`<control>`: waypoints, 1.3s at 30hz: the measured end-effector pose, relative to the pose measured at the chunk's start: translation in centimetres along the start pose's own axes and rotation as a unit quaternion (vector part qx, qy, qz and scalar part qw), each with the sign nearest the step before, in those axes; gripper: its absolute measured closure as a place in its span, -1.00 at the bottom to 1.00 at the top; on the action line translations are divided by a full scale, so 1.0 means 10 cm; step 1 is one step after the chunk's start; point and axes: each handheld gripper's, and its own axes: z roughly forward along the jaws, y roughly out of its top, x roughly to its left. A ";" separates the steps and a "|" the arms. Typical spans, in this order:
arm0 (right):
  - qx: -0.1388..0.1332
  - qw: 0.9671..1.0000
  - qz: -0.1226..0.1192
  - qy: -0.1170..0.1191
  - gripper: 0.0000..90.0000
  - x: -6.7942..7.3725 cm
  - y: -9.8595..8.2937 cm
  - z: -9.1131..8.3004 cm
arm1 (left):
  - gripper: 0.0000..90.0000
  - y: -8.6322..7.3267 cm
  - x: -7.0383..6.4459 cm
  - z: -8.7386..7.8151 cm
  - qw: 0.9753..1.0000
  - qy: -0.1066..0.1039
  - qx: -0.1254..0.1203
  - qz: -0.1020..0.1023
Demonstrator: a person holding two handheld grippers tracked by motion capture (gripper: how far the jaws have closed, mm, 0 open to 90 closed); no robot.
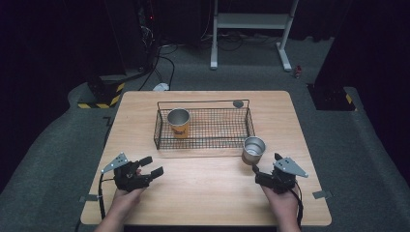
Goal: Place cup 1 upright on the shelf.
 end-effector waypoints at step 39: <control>0.057 0.998 0.017 -0.005 -0.74 0.05 0.18 0.71 | -0.67 0.01 0.06 -0.01 1.000 0.011 0.009 -0.001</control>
